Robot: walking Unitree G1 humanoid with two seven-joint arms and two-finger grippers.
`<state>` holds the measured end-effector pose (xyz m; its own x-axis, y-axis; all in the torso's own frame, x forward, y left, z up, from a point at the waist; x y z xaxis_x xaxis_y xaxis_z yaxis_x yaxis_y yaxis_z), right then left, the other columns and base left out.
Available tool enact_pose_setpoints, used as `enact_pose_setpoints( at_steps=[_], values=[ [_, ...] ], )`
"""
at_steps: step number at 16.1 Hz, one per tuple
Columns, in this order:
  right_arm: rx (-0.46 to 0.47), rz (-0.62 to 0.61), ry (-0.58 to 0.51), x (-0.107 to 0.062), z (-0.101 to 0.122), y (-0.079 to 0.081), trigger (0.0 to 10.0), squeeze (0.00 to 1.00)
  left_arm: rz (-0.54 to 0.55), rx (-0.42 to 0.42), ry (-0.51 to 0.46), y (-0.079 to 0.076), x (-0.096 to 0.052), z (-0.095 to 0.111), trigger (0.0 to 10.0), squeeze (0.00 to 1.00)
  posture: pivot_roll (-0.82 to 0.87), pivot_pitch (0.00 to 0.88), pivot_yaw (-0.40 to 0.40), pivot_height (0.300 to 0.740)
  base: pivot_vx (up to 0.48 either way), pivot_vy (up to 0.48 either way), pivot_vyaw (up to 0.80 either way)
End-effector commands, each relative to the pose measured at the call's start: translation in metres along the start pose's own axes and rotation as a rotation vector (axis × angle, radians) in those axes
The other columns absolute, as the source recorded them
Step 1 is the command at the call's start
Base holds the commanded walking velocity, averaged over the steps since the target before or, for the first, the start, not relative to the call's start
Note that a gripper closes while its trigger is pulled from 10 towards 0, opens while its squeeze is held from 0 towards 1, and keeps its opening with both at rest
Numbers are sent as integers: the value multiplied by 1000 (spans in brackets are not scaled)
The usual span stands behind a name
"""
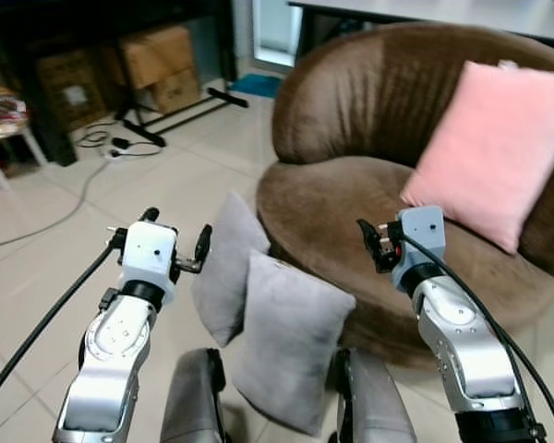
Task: Move the pillow to the sofa from floor
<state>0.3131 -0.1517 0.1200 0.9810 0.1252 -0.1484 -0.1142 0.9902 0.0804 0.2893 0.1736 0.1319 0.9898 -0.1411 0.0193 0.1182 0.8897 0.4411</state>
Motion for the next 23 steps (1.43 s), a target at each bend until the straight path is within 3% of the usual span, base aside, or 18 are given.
enact_pose_setpoints(
  at_steps=[1, 12, 14, 15, 18, 21, 23],
  values=[
    [0, -16, 7, 1, -2, -3, 10000, 0, -9, -7, -4, -1, 0, 0, 10000, 0, -106, 0, 21, 521, 0, 0, 0],
    [3, -46, -2, 1, -2, -6, 10000, 0, -32, -32, -15, -3, -2, 0, 10000, 0, -104, 0, 18, 521, 252, 0, 0],
    [-107, -31, 25, 1, -5, -5, 10000, 0, -34, -29, -15, -4, -3, 0, 10000, 0, -103, 0, 18, 521, 336, 0, 400],
    [-109, -21, 24, 1, -5, -4, 10000, 0, -34, -29, -15, -4, -3, 0, 10000, 0, -103, 0, 18, 521, 330, 0, 800],
    [-43, 34, 68, 1, -13, -2, 10000, 0, -21, -1, -6, -3, -4, 0, 10000, 0, -101, 0, 18, 521, 178, 0, 458],
    [-77, 76, 98, 4, -19, -6, 10000, 0, -29, -1, -4, -4, -5, -1, 10000, 0, -103, 0, 26, 521, 0, 0, 0],
    [-11, 125, 118, 5, -26, -1, 10000, 0, -44, 6, 0, -5, -5, -2, 10000, 0, -101, 0, 29, 516, 0, 0, 0]
  ],
)
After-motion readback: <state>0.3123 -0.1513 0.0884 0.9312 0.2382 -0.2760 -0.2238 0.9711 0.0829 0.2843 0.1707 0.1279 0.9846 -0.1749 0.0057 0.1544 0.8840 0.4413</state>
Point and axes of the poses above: a point about 5 cm out from each wrist's last joint towards the gripper, its own x axis pointing out of the wrist towards the gripper, its own z axis along the axis of the wrist's last joint, y = z × x, the point moved 3 cm from there along x, pointing out of the wrist towards the gripper, and after that the axes turned 12 degrees about x, right-handed, at the moved point
